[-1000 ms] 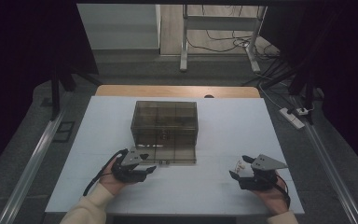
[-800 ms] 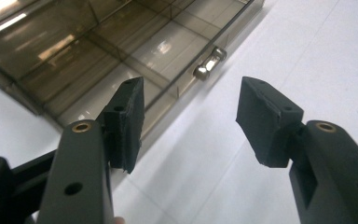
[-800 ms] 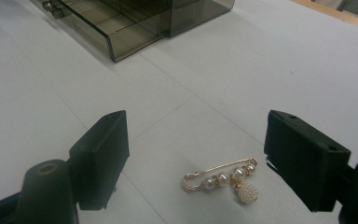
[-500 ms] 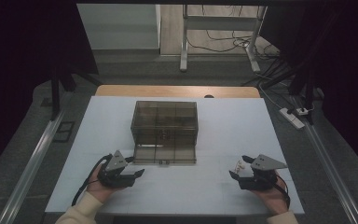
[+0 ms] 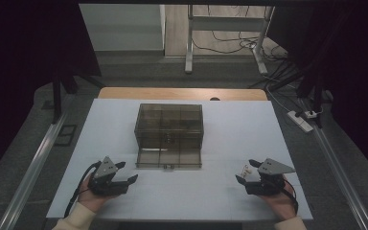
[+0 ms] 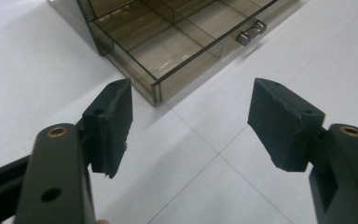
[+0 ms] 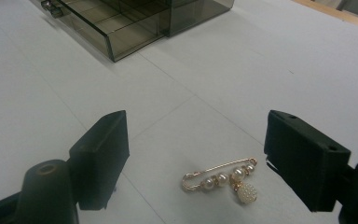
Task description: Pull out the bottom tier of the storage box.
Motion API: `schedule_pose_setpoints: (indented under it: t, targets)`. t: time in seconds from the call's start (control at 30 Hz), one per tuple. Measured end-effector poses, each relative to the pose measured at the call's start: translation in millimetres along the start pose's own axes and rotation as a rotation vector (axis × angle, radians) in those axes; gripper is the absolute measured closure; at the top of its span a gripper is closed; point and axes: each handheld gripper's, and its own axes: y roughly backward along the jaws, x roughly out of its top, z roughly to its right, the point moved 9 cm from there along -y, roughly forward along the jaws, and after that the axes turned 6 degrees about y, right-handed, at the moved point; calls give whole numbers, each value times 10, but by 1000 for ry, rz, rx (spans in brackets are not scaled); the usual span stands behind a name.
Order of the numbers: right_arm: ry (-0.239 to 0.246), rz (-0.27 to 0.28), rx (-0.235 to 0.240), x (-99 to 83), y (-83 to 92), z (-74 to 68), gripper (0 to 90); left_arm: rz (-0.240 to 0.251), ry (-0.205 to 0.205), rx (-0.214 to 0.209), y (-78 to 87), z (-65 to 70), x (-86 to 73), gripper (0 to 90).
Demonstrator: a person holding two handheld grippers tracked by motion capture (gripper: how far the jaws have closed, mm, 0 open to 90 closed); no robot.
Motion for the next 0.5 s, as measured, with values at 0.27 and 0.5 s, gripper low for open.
schedule_pose_setpoints:
  t: [0.27, 0.5]
  targets:
    - [4, 0, -4, 3, 5, 0, 211, -1, 7, 20, -1, -43, -11, 287]
    - [6, -1, -7, 6, 11, -3, 211, -1, 7, 18, -1, -39, -12, 273]
